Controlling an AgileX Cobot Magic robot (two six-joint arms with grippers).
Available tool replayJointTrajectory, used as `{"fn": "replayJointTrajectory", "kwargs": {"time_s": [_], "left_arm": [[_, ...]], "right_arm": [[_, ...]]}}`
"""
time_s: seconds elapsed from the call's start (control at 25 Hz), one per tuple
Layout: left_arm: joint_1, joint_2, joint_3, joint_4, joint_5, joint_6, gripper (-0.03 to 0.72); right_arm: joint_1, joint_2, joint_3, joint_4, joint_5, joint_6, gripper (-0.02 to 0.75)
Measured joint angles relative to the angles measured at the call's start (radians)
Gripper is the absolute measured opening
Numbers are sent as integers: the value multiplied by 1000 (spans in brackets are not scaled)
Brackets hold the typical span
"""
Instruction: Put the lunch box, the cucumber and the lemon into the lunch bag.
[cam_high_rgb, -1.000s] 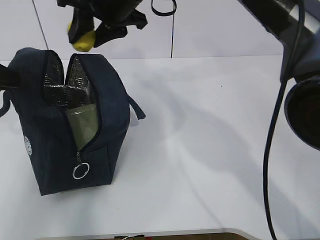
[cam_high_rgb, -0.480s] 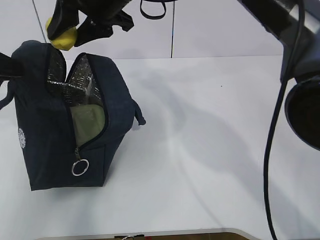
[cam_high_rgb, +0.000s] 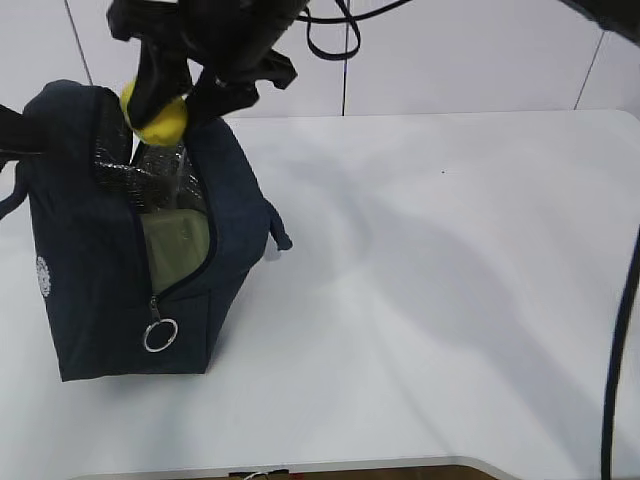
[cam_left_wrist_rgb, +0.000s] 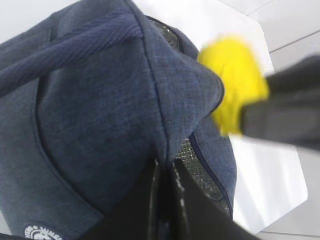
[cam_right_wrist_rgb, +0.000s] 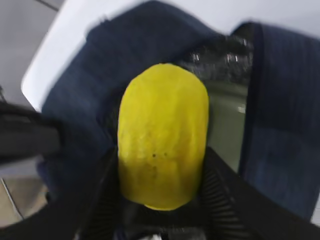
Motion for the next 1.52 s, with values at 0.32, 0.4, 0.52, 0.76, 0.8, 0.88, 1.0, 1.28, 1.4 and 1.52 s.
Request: {"fn": "replayJointTrajectory", "kwargs": {"time_s": [0.32, 0.4, 0.52, 0.76, 0.8, 0.88, 1.0, 1.28, 1.4, 1.52], "left_arm": [[0, 0, 0, -1, 0, 0, -10], [0, 0, 0, -1, 0, 0, -10], [0, 0, 0, -1, 0, 0, -10], [0, 0, 0, -1, 0, 0, -10], [0, 0, 0, -1, 0, 0, -10], [0, 0, 0, -2, 0, 0, -10], [0, 0, 0, -2, 0, 0, -10], [0, 0, 0, -2, 0, 0, -10], [0, 0, 0, -2, 2, 2, -10], [0, 0, 0, -2, 2, 4, -10]], "right_arm": [[24, -59, 160, 0, -2, -52, 356], [38, -53, 160, 2, -2, -62, 356], [52, -34, 160, 4, -3, -74, 356], [54, -12, 162, 0, -6, -83, 362], [54, -10, 162, 0, -6, -87, 368], [54, -8, 162, 0, -12, -102, 389], [54, -8, 162, 0, -34, -109, 418], [54, -8, 162, 0, -45, -155, 489], [54, -8, 162, 0, -45, -160, 519], [54, -6, 131, -9, -28, -162, 525]]}}
